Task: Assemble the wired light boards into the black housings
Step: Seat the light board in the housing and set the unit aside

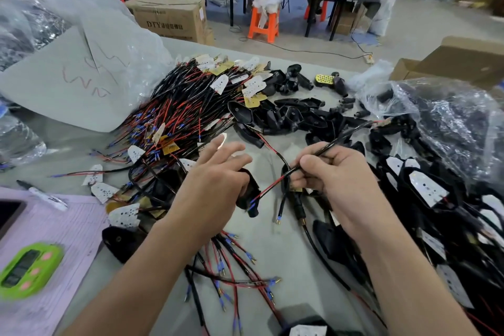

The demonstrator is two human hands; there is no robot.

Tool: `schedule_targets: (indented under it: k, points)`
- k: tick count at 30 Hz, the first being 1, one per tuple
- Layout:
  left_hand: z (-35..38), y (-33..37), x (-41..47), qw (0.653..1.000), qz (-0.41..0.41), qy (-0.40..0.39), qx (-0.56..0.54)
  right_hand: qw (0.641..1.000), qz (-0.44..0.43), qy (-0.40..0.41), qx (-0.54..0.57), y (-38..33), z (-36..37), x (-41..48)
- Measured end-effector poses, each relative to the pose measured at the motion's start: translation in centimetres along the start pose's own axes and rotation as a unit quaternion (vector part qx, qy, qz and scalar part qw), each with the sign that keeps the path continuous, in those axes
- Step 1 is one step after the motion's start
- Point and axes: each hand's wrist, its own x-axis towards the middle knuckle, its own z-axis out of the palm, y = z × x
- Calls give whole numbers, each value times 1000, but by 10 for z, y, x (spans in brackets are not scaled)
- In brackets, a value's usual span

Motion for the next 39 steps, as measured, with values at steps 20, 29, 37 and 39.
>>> schedule_targets:
  k: [20, 29, 37, 39]
  points:
    - [-4, 17, 12, 994, 56, -19, -90, 979, 1, -152, -132, 0, -18, -7]
    - [10, 22, 18, 979, -37, -52, -193, 979, 31, -182, -89, -8, -32, -10]
    - [6, 30, 31, 951, -82, 61, -293, 971, 30, -156, -177, 7, -19, -10]
    - [6, 29, 35, 943, -95, 73, -311, 970, 6, -126, -208, 13, -13, -10]
